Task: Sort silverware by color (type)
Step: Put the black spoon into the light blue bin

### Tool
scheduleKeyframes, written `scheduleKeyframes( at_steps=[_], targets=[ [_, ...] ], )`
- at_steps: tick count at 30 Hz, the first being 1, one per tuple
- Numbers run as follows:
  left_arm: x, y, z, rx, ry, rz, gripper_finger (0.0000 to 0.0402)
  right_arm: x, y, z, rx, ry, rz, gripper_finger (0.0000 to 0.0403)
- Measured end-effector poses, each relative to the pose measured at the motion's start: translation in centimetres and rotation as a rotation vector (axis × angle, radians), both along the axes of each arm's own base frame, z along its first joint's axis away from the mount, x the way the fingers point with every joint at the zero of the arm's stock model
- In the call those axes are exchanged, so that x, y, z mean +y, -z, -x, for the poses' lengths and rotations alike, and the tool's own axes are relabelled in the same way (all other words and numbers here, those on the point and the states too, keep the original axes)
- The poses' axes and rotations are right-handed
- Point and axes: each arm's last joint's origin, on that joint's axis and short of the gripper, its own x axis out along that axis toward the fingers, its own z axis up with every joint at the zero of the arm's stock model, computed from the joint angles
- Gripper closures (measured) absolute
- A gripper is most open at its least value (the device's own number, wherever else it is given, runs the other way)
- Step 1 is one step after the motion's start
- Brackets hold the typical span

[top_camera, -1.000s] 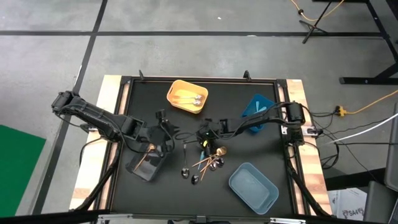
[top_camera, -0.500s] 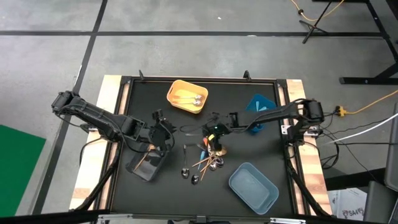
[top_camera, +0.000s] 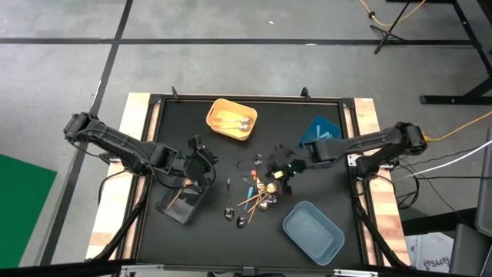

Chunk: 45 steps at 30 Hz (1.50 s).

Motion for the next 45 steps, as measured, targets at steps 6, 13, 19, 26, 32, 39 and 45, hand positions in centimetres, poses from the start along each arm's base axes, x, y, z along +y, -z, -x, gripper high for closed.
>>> scheduleKeyframes(
  at_steps=[6, 13, 19, 26, 32, 39, 45],
  targets=[
    [0.0, 0.0, 0.0, -0.001, 0.000, 0.000, 0.0356, 3.5, -0.3, 1.6, 0.058, -0.002, -0.086, 0.0401],
    [0.0, 0.0, 0.0, -0.003, 0.000, 0.001, 0.0356, 7.3, 0.2, 3.8, 0.184, 0.070, -0.151, 0.0402],
    [0.0, 0.0, 0.0, -0.003, 0.000, 0.001, 0.0356, 10.1, 0.4, 5.7, 0.255, 0.137, -0.208, 0.0402],
    [0.0, 0.0, 0.0, -0.003, 0.000, 0.001, 0.0356, 12.7, 0.7, 8.1, 0.340, 0.227, -0.261, 0.0402],
    [0.0, 0.0, 0.0, -0.003, 0.000, 0.000, 0.0356, 14.8, 1.1, 10.4, 0.418, 0.328, -0.325, 0.0402],
    [0.0, 0.0, 0.0, -0.003, 0.000, 0.000, 0.0356, 16.7, 3.0, 13.6, 0.447, 0.442, -0.335, 0.0402],
    [0.0, -0.1, -0.1, -0.015, 0.000, 0.004, 0.0356, 16.8, 4.7, 14.9, 0.478, 0.509, -0.320, 0.0396]
  ],
)
